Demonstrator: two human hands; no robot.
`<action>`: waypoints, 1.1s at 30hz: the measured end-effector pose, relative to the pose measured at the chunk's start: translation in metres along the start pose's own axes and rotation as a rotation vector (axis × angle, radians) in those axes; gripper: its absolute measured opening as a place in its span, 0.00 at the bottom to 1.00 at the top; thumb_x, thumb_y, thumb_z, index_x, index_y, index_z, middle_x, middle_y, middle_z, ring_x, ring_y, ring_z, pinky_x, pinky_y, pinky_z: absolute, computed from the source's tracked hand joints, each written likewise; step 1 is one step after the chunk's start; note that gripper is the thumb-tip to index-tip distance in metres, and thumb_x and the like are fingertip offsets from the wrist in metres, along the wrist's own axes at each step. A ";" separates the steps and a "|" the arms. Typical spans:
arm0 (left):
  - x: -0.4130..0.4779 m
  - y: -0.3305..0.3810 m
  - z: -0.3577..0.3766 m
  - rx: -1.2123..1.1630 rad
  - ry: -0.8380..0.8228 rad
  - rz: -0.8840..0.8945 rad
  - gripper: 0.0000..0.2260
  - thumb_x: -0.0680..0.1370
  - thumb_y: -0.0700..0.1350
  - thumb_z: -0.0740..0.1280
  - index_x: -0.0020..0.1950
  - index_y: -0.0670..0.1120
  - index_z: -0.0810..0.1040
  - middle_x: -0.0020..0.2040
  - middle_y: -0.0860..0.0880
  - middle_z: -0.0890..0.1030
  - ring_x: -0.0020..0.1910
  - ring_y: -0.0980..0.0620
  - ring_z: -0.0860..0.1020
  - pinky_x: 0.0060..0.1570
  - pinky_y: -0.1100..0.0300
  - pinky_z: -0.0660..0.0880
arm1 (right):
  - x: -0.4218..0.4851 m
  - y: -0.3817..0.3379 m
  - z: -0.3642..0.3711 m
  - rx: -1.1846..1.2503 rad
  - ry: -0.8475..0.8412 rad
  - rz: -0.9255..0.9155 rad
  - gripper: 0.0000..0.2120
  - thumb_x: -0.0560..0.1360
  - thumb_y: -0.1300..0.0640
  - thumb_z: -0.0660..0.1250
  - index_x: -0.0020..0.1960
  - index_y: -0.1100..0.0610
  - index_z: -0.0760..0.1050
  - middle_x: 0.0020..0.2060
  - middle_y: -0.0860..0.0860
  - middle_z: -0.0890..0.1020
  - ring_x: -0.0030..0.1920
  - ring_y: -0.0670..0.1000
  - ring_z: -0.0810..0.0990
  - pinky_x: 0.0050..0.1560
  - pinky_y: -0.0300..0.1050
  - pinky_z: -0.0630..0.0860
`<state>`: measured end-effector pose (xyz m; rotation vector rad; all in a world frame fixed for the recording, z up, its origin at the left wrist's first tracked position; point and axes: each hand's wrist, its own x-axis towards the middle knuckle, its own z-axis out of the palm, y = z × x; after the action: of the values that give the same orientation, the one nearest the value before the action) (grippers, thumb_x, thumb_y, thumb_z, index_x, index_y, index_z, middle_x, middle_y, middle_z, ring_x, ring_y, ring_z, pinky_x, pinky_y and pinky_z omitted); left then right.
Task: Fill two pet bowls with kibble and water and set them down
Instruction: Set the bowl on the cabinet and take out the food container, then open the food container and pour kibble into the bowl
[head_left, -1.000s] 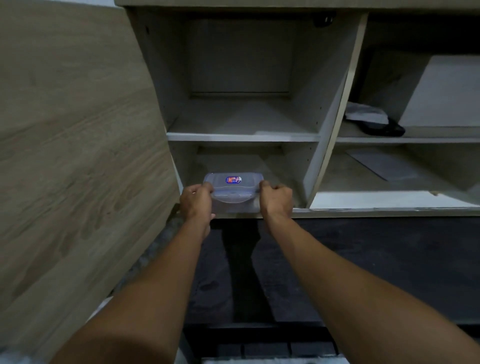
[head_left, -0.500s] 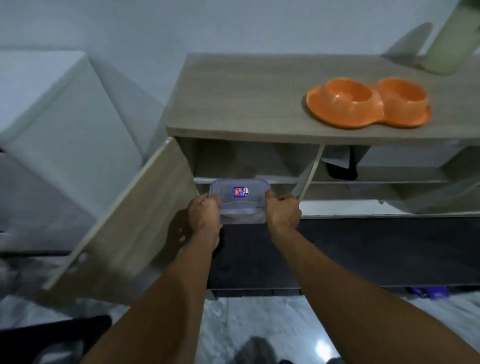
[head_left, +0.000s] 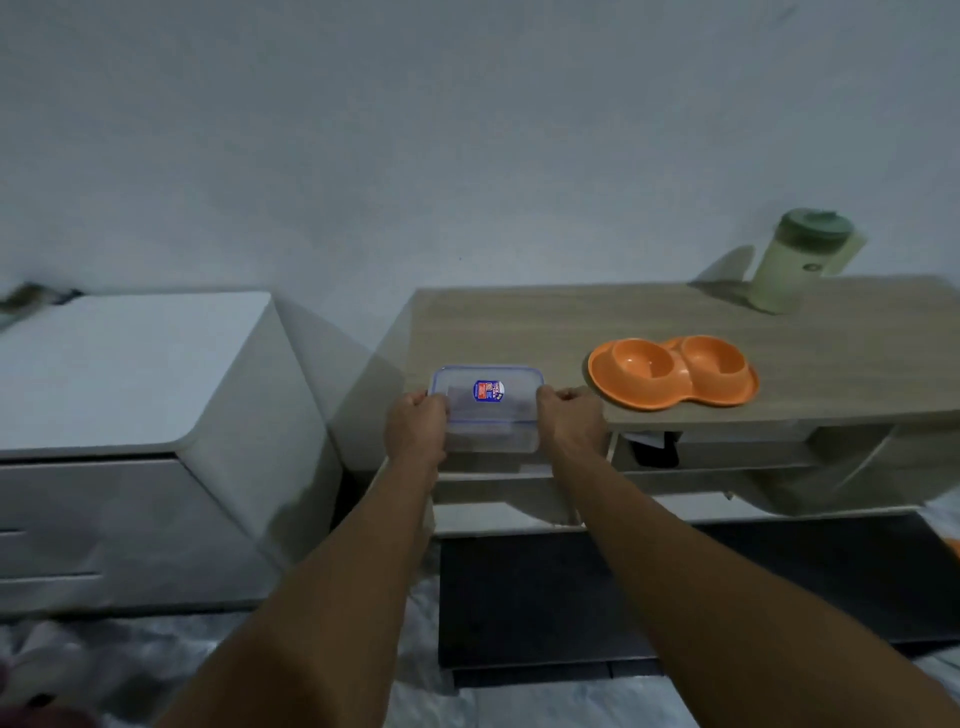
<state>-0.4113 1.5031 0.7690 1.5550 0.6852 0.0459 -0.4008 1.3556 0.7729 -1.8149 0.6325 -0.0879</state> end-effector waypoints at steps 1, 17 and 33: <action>0.004 0.005 -0.002 0.019 0.013 0.026 0.10 0.64 0.48 0.64 0.41 0.46 0.78 0.44 0.42 0.81 0.44 0.41 0.79 0.47 0.42 0.81 | 0.002 -0.006 0.001 -0.022 -0.007 -0.012 0.14 0.76 0.51 0.67 0.55 0.59 0.80 0.51 0.58 0.83 0.53 0.59 0.80 0.50 0.44 0.71; 0.120 0.042 0.046 0.203 0.006 0.074 0.11 0.71 0.47 0.73 0.32 0.44 0.77 0.35 0.39 0.80 0.36 0.40 0.79 0.45 0.44 0.79 | 0.133 -0.045 0.060 -0.129 -0.158 -0.099 0.13 0.72 0.49 0.73 0.36 0.58 0.78 0.40 0.59 0.84 0.46 0.63 0.83 0.49 0.56 0.79; 0.265 0.072 0.079 0.202 -0.027 0.029 0.15 0.69 0.46 0.73 0.50 0.37 0.83 0.47 0.33 0.82 0.50 0.35 0.82 0.43 0.47 0.77 | 0.254 -0.065 0.157 -0.103 -0.232 0.009 0.17 0.70 0.47 0.75 0.34 0.60 0.78 0.35 0.60 0.78 0.39 0.58 0.79 0.46 0.59 0.80</action>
<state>-0.1333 1.5542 0.7262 1.7563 0.6620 -0.0240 -0.1027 1.3878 0.7144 -1.8870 0.4873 0.1622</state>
